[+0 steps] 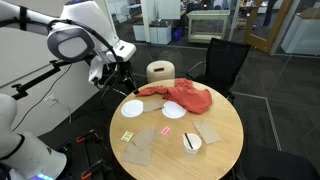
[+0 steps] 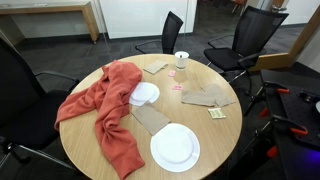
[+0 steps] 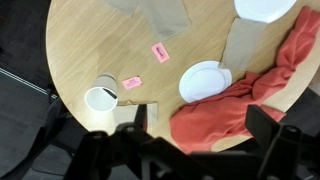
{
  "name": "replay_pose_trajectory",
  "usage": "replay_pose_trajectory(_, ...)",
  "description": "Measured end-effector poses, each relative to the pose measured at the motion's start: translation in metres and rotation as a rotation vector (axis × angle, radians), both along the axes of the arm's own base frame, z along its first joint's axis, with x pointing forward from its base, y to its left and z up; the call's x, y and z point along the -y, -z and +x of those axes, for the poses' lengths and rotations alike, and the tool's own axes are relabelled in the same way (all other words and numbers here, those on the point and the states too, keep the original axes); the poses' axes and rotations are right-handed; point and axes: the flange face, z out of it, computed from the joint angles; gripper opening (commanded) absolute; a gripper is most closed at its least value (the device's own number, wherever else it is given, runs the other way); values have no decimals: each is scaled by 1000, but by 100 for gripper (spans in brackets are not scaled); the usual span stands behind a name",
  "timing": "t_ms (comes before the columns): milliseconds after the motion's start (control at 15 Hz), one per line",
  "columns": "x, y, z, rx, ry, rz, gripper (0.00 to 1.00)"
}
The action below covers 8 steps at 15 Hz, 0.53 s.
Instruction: Remove the marker from the white cup and place it on the table
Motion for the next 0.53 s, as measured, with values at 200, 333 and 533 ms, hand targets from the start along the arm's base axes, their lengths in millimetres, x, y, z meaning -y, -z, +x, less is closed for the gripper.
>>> replay_pose_trajectory(200, 28, 7, 22, -20, 145, 21, 100)
replay_pose_trajectory(333, 46, 14, 34, -33, 239, 36, 100)
replay_pose_trajectory(533, 71, 26, 46, -54, 368, 63, 100)
